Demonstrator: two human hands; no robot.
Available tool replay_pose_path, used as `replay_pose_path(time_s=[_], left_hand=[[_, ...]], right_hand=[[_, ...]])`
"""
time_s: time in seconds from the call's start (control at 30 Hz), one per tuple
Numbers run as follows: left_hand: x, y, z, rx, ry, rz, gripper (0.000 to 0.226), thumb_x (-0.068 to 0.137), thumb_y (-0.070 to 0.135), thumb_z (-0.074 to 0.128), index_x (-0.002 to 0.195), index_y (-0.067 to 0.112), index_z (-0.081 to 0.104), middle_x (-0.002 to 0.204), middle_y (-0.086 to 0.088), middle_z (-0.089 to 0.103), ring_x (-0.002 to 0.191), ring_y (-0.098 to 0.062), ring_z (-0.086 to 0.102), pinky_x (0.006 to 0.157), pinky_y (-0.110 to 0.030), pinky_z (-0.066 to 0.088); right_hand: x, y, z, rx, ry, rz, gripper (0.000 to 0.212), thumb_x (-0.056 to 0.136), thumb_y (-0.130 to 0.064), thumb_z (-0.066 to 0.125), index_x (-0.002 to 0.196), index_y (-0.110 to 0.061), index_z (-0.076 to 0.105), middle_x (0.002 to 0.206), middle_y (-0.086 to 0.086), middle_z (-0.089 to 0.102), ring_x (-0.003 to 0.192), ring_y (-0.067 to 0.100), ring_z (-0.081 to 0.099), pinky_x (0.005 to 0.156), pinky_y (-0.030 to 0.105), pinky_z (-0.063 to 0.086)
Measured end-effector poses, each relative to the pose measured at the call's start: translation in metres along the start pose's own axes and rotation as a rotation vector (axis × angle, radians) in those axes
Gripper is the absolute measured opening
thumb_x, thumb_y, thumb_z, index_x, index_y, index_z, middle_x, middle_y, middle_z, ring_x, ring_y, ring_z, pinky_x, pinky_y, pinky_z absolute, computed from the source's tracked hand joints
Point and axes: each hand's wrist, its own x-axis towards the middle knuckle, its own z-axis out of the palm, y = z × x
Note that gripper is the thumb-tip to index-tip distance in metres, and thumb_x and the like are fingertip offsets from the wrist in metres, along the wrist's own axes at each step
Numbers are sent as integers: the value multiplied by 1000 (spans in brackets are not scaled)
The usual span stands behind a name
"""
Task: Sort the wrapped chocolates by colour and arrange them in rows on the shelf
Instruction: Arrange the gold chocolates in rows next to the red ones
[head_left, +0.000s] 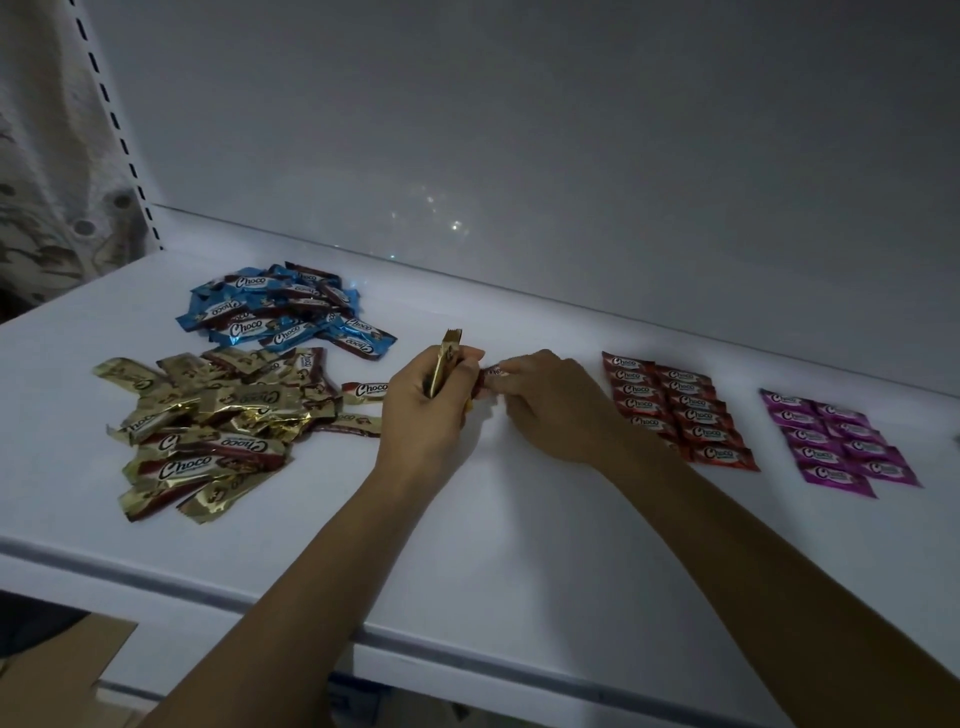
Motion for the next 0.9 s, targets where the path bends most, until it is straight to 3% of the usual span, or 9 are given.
replay_pose_path(time_s=[0.1, 0.27, 0.4, 0.47, 0.53, 0.6, 0.67, 0.77, 0.9], left_hand=[[0, 1, 0, 47, -2, 44, 21, 96, 11, 54, 83, 23, 65, 68, -3, 60, 50, -1, 47, 50, -13, 39], [4, -6, -2, 115, 8, 86, 19, 97, 15, 55, 85, 5, 66, 70, -9, 62, 57, -9, 49, 55, -20, 40], [3, -8, -2, 128, -6, 104, 18, 97, 14, 54, 86, 7, 66, 73, -15, 63, 59, -9, 51, 55, -20, 41], [3, -7, -2, 117, 4, 95, 19, 98, 15, 53, 84, 15, 65, 75, -14, 64, 60, -9, 52, 55, -20, 42], [2, -4, -2, 113, 21, 84, 21, 99, 16, 51, 84, 22, 65, 75, -12, 65, 62, -9, 54, 55, -18, 44], [2, 2, -3, 12, 32, 37, 21, 99, 12, 49, 87, 20, 63, 62, 1, 61, 52, -4, 51, 50, -15, 41], [4, 6, -8, -216, 32, -83, 15, 99, 9, 49, 92, 14, 62, 52, 8, 53, 41, -2, 44, 42, -15, 37], [10, 9, -17, -633, 26, -295, 8, 98, 17, 53, 93, 16, 59, 64, 3, 52, 39, -4, 36, 34, -16, 33], [11, 6, -21, -778, -32, -474, 20, 91, 27, 60, 75, 18, 67, 64, 3, 47, 42, -6, 38, 40, -18, 38]], right_hand=[[24, -3, 15, -78, -1, 113, 44, 96, -27, 38, 139, -21, 47, 138, 6, 49, 121, 27, 43, 93, 35, 34], [66, 1, 17, -146, -79, 245, 44, 97, -36, 36, 137, -22, 46, 129, 11, 46, 117, 28, 40, 94, 37, 34], [80, 5, 19, -111, -119, 312, 42, 99, -35, 36, 138, -26, 46, 129, 11, 44, 119, 28, 39, 97, 37, 33], [73, 4, 17, 13, -37, 360, 42, 97, -30, 42, 138, -25, 48, 129, 11, 48, 119, 29, 42, 97, 38, 35], [58, -6, 12, 281, 184, 400, 34, 94, -20, 49, 126, -17, 60, 118, 12, 58, 109, 29, 51, 91, 38, 42], [38, -29, 0, 683, 297, 452, 21, 95, -21, 50, 100, -11, 68, 94, 8, 68, 88, 22, 62, 77, 34, 48], [12, -55, -6, 929, 295, 453, 29, 94, -32, 53, 76, -11, 62, 68, 2, 66, 62, 14, 62, 61, 29, 46], [-20, -85, -7, 850, 239, 363, 37, 79, -42, 70, 68, -15, 48, 58, 1, 55, 52, 12, 49, 55, 30, 41], [-24, -98, -10, 790, 224, 321, 33, 72, -34, 80, 74, -28, 48, 65, -9, 59, 60, 4, 54, 57, 19, 43]])
